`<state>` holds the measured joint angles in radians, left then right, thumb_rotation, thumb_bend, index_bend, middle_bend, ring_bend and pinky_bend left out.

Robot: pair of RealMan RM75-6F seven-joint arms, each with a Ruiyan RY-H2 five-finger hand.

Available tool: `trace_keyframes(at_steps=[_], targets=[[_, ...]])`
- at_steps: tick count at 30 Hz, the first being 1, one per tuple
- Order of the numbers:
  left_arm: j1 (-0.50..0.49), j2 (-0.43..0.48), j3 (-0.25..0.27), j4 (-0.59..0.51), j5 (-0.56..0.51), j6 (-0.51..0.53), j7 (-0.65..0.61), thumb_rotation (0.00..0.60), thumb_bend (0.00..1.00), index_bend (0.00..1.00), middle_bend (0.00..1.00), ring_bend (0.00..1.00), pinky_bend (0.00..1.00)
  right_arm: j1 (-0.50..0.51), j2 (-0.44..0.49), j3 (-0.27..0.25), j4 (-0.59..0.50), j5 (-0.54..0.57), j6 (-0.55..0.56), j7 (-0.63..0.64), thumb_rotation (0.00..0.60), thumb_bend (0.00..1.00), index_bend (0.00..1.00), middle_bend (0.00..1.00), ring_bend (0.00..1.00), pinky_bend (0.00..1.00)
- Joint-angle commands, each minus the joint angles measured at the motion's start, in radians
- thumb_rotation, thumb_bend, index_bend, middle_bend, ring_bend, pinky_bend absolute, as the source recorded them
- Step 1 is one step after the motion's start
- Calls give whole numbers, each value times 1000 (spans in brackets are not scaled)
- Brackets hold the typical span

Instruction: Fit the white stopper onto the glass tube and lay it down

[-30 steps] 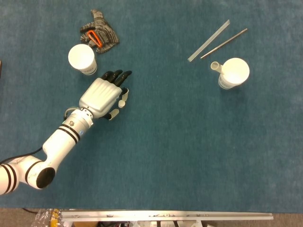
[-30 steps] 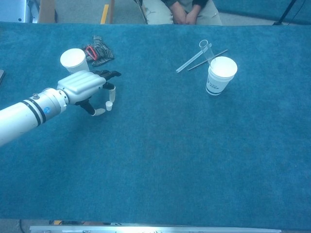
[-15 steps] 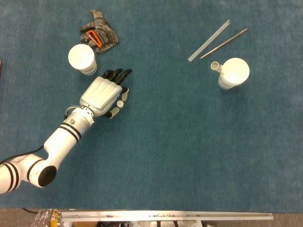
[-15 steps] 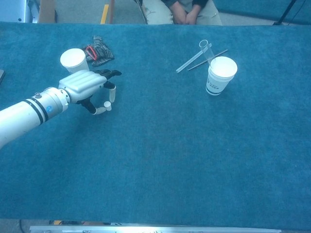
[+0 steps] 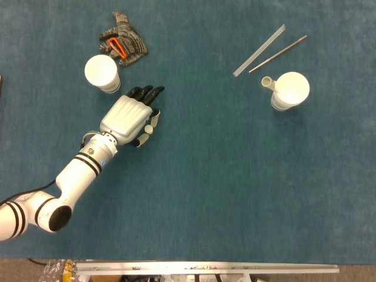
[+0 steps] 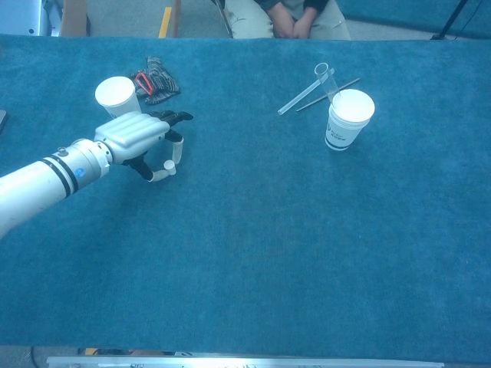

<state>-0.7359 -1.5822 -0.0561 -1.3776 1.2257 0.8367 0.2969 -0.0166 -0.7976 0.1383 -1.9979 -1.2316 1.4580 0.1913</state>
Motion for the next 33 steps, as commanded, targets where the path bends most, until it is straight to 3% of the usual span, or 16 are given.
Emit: trace_keyframes(at_steps=[1, 16, 23, 33], targets=[[1, -4, -1, 5, 3, 3, -7, 600, 296, 484, 30, 0, 0, 0, 0, 0, -1, 1, 1, -1, 600, 323, 230, 135, 36, 177], [10, 9, -15, -5, 23, 17, -84, 600, 307, 530, 79, 0, 0, 8, -3, 3, 3, 5, -13, -7, 600, 322, 230, 135, 36, 177], [30, 128, -38, -118, 30, 55, -129, 600, 308, 531, 90, 0, 0, 51, -13, 19, 12, -5, -46, -49, 600, 325, 242, 135, 36, 177], [79, 347, -53, -337, 30, 125, -138, 600, 319, 533, 91, 0, 0, 189, -66, 58, 32, 13, -178, -163, 600, 343, 394, 189, 36, 181]])
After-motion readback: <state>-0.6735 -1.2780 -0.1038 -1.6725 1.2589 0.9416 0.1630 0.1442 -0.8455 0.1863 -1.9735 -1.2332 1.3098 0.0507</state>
